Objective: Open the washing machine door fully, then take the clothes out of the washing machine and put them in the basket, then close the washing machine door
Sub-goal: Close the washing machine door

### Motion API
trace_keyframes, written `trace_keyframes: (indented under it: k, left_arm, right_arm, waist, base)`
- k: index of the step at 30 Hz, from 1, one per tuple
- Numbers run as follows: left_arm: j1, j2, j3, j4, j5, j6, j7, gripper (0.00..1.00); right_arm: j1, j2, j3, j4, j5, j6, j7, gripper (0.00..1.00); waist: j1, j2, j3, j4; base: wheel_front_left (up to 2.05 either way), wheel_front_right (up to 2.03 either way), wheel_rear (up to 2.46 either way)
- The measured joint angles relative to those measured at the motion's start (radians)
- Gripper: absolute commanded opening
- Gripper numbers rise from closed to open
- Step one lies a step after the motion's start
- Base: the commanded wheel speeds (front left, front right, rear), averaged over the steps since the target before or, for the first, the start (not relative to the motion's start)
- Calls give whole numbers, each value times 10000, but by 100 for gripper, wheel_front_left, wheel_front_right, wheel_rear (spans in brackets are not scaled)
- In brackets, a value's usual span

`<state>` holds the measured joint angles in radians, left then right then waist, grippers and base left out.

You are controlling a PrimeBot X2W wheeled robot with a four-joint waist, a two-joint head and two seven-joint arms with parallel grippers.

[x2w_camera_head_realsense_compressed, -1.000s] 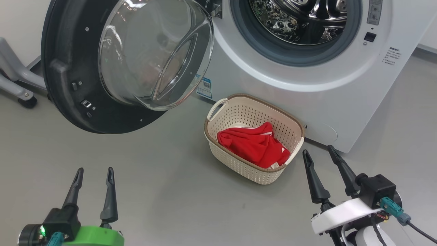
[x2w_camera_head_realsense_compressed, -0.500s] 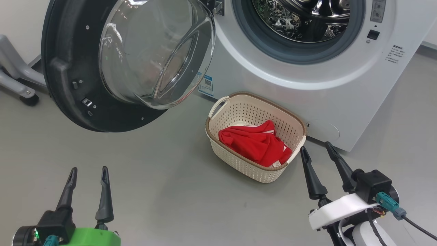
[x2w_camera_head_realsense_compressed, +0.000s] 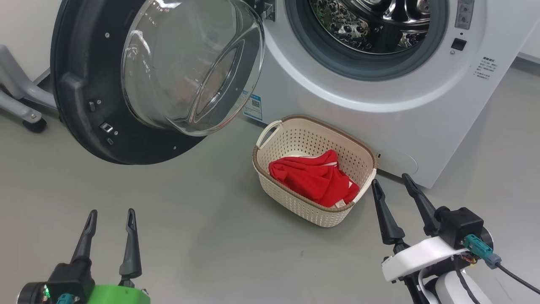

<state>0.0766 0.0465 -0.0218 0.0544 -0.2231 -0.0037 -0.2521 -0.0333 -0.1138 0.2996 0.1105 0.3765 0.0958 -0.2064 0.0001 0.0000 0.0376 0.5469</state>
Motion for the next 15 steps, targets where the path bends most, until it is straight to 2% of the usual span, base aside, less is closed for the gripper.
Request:
trace_keyframes:
  k: [15]
  left_arm:
    - [59, 0, -59, 0, 0, -2, 0, 100]
  right_arm:
    - [0, 8, -44, 134, 13, -2, -35, 100]
  waist:
    - [0, 0, -43, -33]
  base:
    - [0, 0, 0]
